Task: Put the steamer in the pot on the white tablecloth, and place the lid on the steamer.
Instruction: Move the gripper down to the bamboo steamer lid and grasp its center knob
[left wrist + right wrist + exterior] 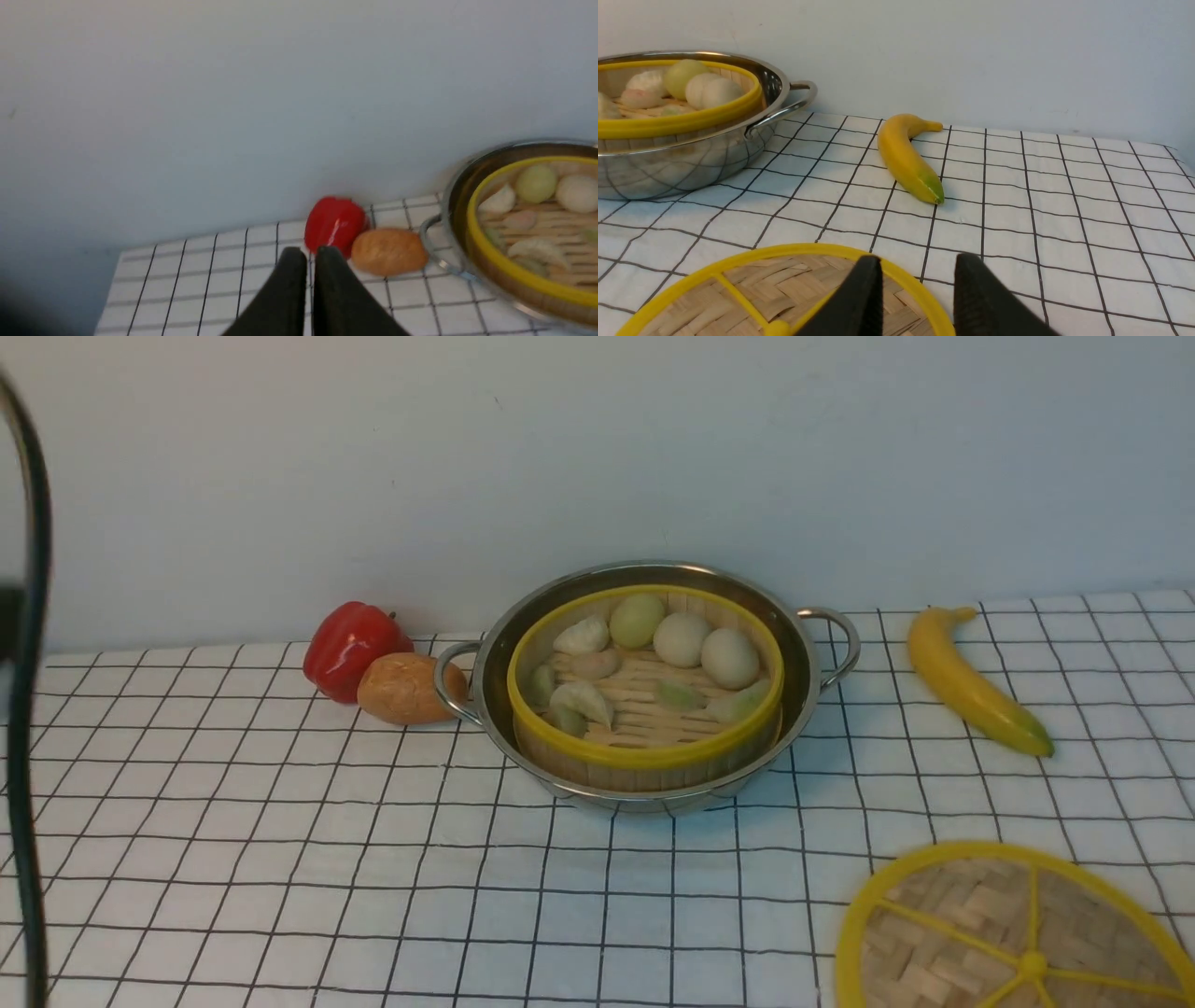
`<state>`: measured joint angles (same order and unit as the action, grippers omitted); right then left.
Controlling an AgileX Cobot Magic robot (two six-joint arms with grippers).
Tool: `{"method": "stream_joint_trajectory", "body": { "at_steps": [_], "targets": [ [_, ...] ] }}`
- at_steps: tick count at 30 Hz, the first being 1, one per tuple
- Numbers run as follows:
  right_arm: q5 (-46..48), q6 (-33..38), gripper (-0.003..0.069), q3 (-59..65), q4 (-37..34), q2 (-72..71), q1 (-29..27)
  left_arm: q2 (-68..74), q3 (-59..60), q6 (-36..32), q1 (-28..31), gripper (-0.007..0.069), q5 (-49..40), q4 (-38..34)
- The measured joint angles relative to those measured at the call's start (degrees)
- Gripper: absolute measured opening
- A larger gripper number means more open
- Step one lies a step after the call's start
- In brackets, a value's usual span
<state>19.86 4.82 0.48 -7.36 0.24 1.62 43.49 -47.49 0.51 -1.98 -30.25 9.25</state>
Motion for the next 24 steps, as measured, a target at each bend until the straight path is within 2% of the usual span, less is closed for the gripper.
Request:
{"method": "stream_joint_trajectory", "body": {
  "at_steps": [5,9,16,24],
  "targets": [
    [0.0,0.0,0.0243,0.0,0.0,0.0,0.0,-12.4,22.4,0.0,6.9,0.0041,8.7,-3.6],
    [0.0,0.0,0.0243,0.0,0.0,0.0,0.0,-20.8,32.8,0.1,8.6,0.0045,11.0,-4.1],
    [0.0,0.0,0.0243,0.0,0.0,0.0,0.0,-34.4,43.1,0.2,8.6,0.0054,11.2,-4.2],
    [0.0,0.0,0.0243,0.0,0.0,0.0,0.0,-43.2,47.9,0.2,8.7,0.0064,9.1,-4.4]
  ]
}}
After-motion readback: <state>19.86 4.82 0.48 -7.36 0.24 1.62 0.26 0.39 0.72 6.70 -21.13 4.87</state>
